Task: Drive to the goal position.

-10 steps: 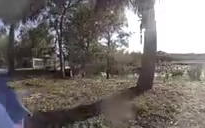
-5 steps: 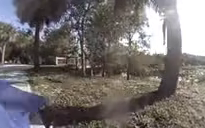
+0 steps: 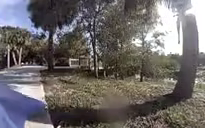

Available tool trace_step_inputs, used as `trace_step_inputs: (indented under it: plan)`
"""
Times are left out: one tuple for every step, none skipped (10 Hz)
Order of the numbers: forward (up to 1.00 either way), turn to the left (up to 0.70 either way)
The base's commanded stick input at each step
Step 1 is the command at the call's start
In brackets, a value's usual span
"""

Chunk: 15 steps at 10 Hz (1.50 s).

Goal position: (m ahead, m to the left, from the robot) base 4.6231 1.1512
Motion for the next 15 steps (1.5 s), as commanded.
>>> trace_step_inputs:
  plan:
    - [0.0, 0.45]
    - [0.0, 0.45]
    - [0.0, 0.45]
    - [0.0, 0.45]
    - [0.0, 0.45]
    - [0.0, 0.45]
    - [0.0, 0.45]
    - [0.0, 0.45]
    - [0.0, 0.45]
    - [0.0, 0.45]
    - [0.0, 0.45]
    - [0.0, 0.45]
    - [0.0, 0.45]
    - [0.0, 0.45]
    - [0.0, 0.45]
